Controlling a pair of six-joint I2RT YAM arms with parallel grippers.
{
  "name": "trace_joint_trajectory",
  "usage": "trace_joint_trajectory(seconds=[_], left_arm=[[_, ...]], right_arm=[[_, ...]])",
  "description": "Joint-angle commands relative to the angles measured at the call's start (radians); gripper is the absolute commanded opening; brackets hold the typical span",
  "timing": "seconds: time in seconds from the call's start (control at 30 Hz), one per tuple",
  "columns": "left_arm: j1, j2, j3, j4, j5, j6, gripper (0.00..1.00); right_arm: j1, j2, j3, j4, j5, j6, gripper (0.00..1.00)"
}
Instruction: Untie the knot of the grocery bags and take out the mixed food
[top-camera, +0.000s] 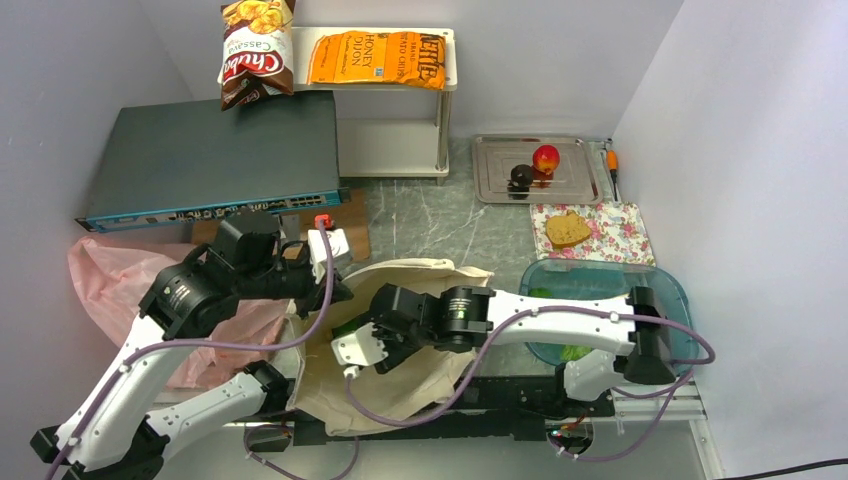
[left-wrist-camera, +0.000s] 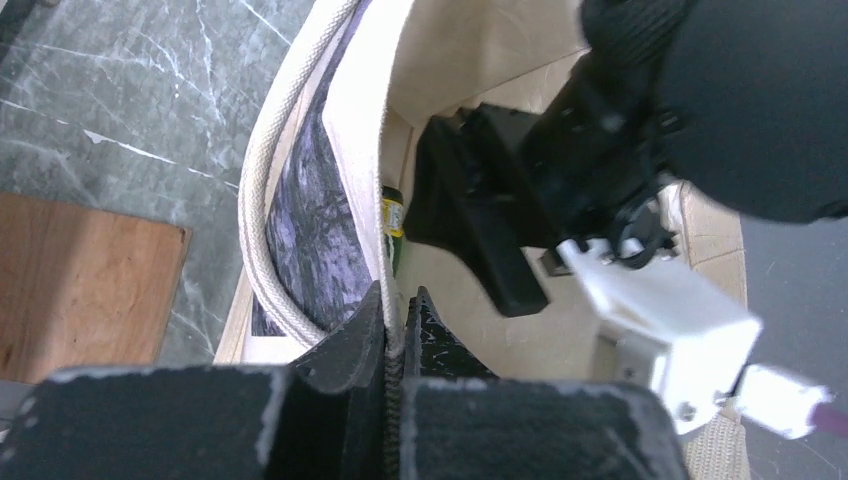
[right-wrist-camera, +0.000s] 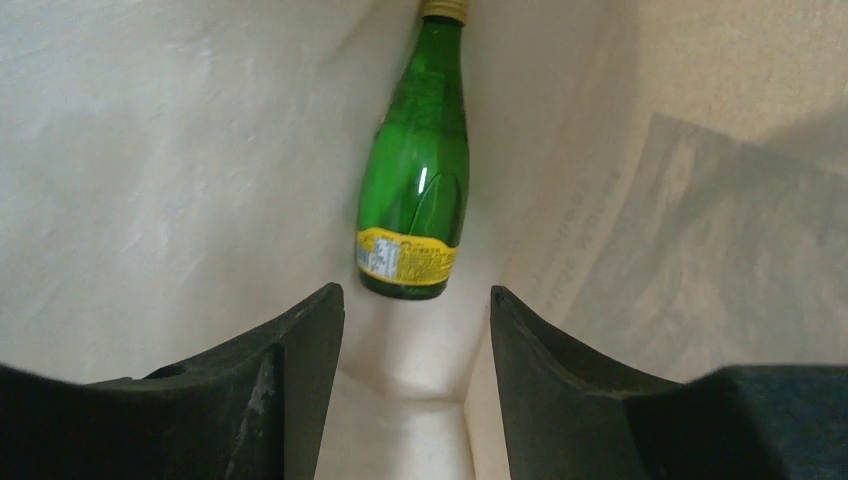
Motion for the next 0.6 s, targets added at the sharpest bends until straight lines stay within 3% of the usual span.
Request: trace_joint_trajectory(seconds=[0.0,0.13,0.43,0.57], left_arm=[[0.001,-0.034,-0.005,0.101,0.063,-0.001,0.0],[0.003,-0.041,0.001,0.105,0.067,-0.01,0.0],[0.002,-0.05,0.022,0.097,0.09,-0.013,0.0],[0.001,-0.048,0.023,0.095,0.087,-0.004,0.0]], right_arm=[[-0.018,0.049,-0.005,0.177,0.05,0.037,0.59],[-0.065,0.118,-0.044,0.18,0.01,0.09,0.63],[-0.138,0.218,-0.046,0.18,0.001,0.082,0.89],[-0.137,0.268,-0.024,0.182,0.002,0.083,0.94]])
